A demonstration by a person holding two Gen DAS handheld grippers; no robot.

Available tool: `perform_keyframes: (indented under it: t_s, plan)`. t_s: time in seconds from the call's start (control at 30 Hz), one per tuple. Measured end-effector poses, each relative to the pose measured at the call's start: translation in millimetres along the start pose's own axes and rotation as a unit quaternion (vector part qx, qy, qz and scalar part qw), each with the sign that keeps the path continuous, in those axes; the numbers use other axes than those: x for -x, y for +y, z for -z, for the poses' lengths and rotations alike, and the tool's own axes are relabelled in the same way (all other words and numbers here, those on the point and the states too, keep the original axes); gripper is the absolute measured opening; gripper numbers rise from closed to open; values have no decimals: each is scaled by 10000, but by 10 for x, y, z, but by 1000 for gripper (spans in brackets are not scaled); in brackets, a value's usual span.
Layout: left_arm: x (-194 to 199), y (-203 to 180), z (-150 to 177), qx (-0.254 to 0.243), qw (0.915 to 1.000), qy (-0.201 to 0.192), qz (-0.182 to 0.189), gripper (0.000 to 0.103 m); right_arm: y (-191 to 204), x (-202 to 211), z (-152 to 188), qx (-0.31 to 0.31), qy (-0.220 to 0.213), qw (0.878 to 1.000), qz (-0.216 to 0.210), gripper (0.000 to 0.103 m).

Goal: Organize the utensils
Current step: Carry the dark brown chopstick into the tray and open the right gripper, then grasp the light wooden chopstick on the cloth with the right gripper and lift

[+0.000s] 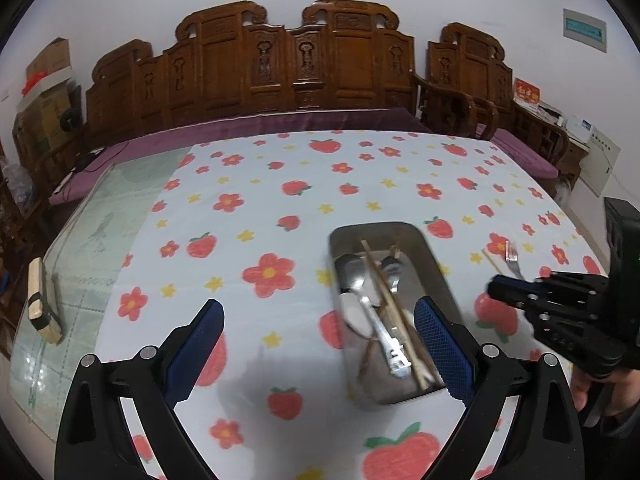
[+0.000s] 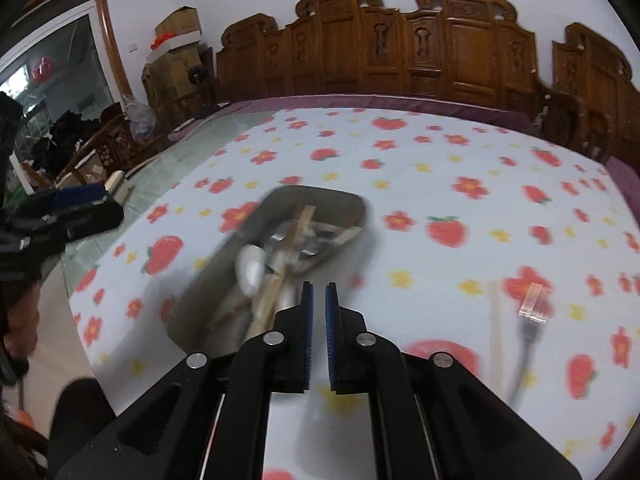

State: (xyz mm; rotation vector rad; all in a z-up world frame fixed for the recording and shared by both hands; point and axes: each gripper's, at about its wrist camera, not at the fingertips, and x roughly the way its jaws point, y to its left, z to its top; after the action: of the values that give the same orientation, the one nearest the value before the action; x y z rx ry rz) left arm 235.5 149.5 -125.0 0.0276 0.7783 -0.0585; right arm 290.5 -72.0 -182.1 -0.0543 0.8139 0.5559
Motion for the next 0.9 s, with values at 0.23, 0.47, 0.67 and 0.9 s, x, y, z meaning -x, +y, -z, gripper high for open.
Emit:
perform_keyframes:
  t_s: [0.23, 0.47, 0.67, 0.9]
  plan:
    - [-94, -446, 6, -210, 9995, 27, 216, 92, -736, 355, 254, 117, 187, 9978, 624, 19]
    - [-175, -891, 42, -310, 9985, 70, 439, 92, -1138, 326, 501, 5, 495, 9966, 655, 19]
    - [-263, -1137, 162, -275, 9978, 206, 570, 92, -1110, 23, 598, 87, 708, 9960, 539, 19]
    - [-297, -1294, 252, -357, 9972, 311, 574, 92, -1107, -299, 567, 162, 1030, 9916, 759, 19]
